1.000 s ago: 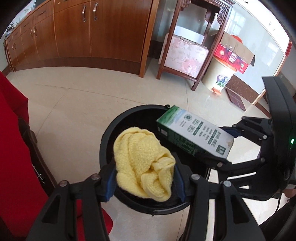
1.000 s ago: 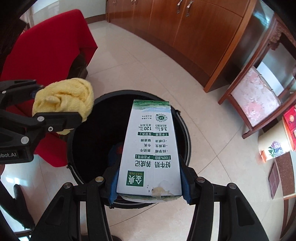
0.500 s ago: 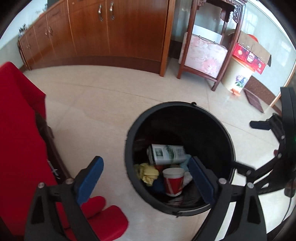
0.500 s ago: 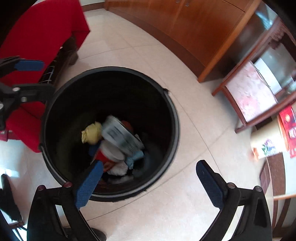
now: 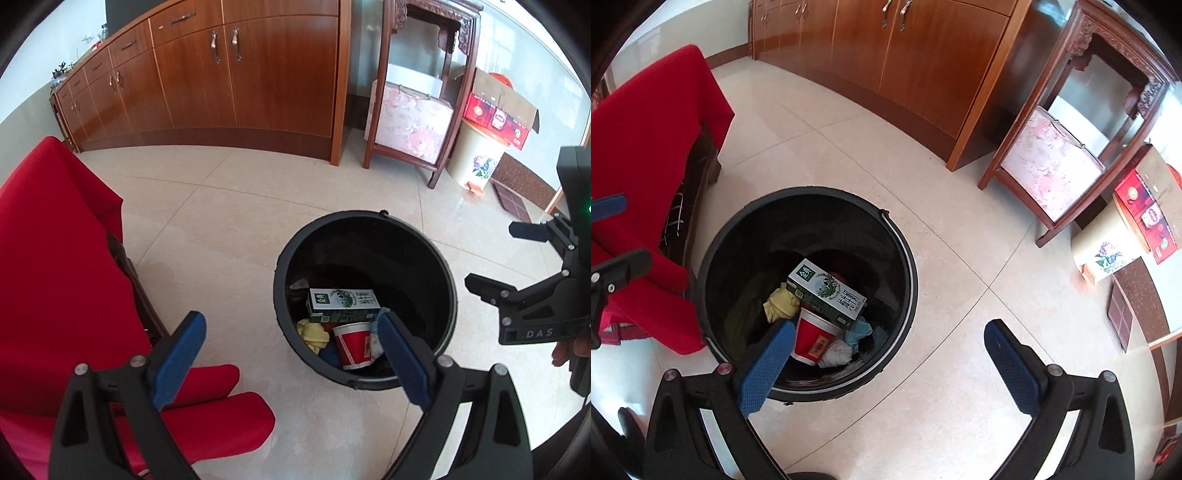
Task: Collect trash
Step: 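Move both grippers back toward the table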
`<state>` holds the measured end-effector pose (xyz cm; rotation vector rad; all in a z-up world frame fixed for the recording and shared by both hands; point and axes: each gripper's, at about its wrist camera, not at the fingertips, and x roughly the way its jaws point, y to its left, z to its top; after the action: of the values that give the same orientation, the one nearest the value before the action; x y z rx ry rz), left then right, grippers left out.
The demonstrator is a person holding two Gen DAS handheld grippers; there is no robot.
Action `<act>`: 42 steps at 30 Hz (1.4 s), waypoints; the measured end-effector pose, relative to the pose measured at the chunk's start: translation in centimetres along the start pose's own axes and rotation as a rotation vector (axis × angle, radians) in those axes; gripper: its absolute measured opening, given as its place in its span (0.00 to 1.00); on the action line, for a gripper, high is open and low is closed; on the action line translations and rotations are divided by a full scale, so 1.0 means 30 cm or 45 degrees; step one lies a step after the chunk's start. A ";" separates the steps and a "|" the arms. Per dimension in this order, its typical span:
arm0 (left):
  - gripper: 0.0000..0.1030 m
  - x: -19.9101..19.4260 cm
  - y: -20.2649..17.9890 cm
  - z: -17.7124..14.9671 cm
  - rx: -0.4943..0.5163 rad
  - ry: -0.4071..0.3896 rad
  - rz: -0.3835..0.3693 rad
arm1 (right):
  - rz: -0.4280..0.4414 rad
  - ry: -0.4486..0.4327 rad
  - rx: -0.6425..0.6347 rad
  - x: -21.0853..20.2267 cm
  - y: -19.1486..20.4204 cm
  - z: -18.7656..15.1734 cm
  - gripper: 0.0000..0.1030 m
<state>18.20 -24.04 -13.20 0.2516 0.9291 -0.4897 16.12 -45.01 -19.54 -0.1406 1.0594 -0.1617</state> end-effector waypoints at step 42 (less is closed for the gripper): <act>0.92 -0.756 0.768 -0.349 -0.571 -0.437 0.565 | 0.357 -0.492 -0.027 -0.556 0.733 0.215 1.00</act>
<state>11.16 6.81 -0.81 -0.0388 0.5992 0.0911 15.20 -19.90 -6.41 -0.0379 0.6855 0.1276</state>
